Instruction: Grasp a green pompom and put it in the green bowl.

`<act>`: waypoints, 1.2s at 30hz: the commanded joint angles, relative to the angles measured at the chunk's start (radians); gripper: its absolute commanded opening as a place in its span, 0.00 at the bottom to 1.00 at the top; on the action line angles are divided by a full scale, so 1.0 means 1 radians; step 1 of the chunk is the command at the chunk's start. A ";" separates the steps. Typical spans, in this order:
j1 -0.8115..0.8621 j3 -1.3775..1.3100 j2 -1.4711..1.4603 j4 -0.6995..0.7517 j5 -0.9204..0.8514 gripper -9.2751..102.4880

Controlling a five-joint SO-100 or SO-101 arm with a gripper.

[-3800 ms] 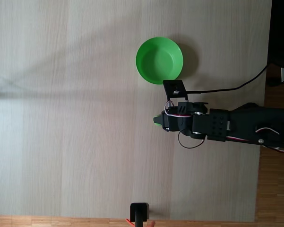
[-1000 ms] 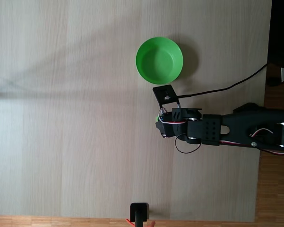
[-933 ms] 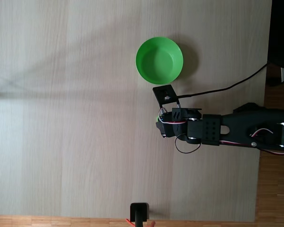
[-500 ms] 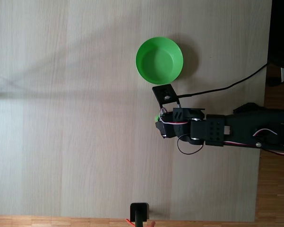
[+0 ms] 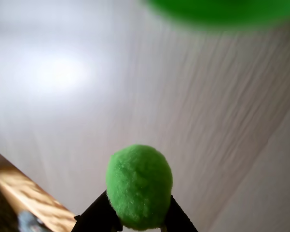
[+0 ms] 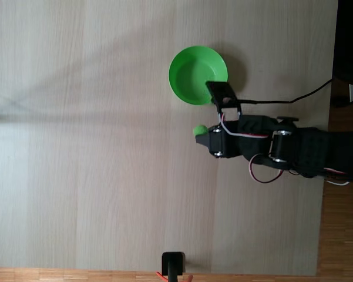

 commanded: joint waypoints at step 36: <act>0.318 -0.135 -0.144 -0.066 -0.158 0.21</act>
